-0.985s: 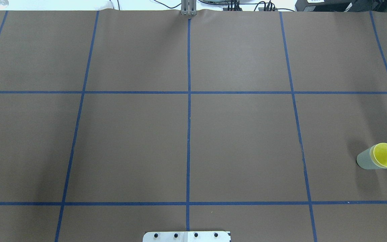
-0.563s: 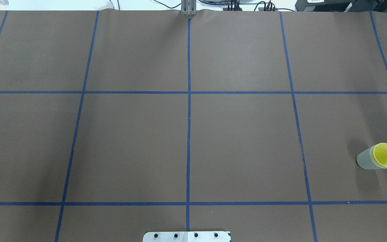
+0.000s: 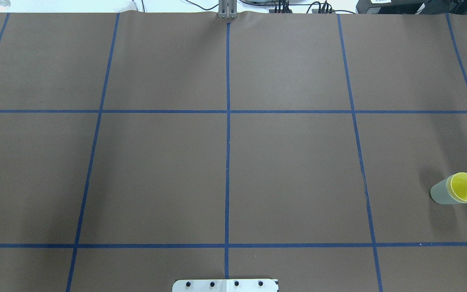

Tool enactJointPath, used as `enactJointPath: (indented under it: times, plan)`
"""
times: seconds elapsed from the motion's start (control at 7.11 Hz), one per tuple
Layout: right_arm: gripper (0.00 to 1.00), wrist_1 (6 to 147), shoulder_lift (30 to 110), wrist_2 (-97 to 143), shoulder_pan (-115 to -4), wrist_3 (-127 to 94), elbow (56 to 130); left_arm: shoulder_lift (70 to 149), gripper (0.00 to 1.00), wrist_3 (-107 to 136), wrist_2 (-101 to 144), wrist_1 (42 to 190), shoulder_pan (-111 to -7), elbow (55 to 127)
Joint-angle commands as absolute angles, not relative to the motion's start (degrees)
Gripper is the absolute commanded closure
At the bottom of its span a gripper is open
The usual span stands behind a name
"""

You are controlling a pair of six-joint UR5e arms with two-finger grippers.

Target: Transfer and stack yellow cup on green cup

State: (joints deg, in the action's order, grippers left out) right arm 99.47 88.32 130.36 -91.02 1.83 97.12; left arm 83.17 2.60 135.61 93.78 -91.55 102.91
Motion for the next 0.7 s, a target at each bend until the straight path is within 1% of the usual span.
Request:
enactJointPath:
  times: [0.0, 0.56]
  plan:
    - [0.00, 99.3, 89.0, 130.3, -91.1, 1.7, 97.5, 82.7, 0.00, 2.5, 134.9, 94.0, -91.3, 103.8]
    - [0.00, 97.1, 88.9, 130.0, -91.1, 0.9, 96.8, 81.0, 0.00, 2.2, 135.3, 94.2, -91.2, 104.3]
